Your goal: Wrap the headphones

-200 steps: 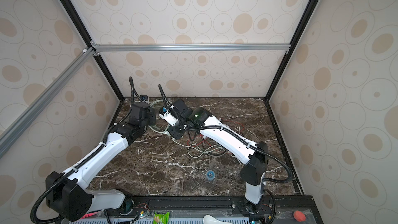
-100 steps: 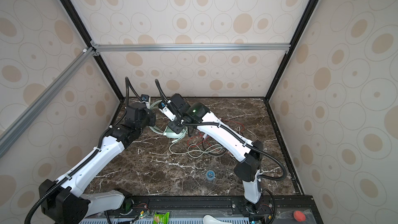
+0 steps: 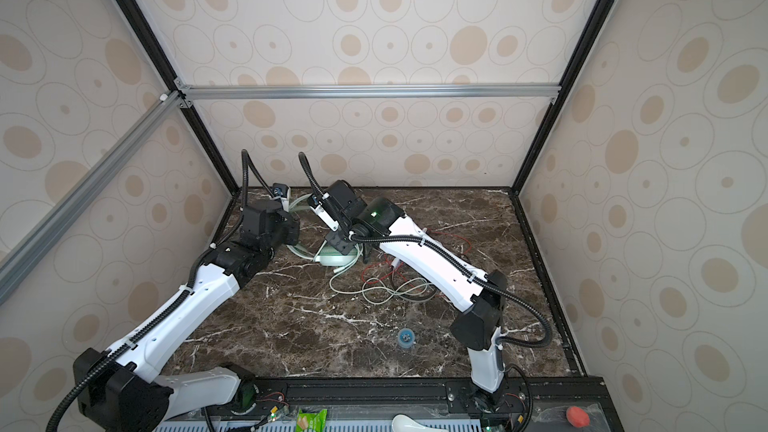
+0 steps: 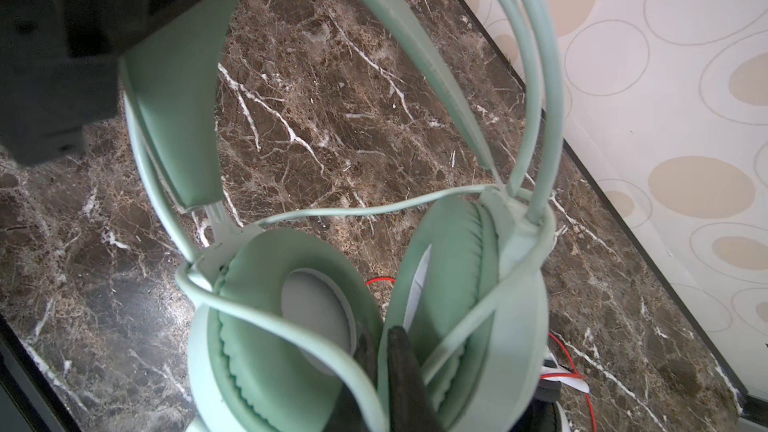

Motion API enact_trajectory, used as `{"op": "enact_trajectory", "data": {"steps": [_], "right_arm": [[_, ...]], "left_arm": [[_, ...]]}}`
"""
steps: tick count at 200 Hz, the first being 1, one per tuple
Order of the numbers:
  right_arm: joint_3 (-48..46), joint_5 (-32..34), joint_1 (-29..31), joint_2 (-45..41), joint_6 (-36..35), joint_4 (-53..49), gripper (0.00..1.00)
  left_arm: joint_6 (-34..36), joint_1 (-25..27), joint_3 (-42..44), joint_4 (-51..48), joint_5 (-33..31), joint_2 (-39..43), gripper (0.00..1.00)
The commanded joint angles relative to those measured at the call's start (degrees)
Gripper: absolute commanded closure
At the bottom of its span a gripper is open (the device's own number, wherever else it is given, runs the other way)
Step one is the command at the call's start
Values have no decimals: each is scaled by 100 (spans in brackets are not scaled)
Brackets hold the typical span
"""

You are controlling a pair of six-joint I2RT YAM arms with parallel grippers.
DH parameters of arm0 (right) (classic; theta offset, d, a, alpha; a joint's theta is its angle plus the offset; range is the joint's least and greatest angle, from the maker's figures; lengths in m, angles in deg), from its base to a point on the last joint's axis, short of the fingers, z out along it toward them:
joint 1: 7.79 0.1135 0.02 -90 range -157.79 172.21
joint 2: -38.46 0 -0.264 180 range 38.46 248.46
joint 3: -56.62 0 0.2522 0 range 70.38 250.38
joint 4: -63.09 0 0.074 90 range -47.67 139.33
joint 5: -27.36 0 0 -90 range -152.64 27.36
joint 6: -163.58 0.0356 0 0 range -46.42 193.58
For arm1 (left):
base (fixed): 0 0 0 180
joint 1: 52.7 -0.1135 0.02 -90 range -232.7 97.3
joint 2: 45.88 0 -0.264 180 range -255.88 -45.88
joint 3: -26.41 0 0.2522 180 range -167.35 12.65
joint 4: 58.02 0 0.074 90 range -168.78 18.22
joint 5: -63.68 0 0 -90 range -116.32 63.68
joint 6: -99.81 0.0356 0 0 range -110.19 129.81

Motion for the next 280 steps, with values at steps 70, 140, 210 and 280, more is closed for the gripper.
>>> {"op": "enact_trajectory", "data": {"steps": [70, 140, 210, 280], "right_arm": [[-574, 442, -80, -756, -424, 273, 89], [-454, 929, -294, -806, -531, 153, 88], [124, 884, -739, -528, -783, 336, 84], [358, 75, -1319, -126, -390, 602, 85]], "left_arm": [[104, 18, -149, -125, -36, 181, 100], [240, 19, -103, -170, -79, 352, 100], [485, 18, 68, 35, 662, 602, 100], [193, 19, 163, 169, 1336, 819, 100]]}}
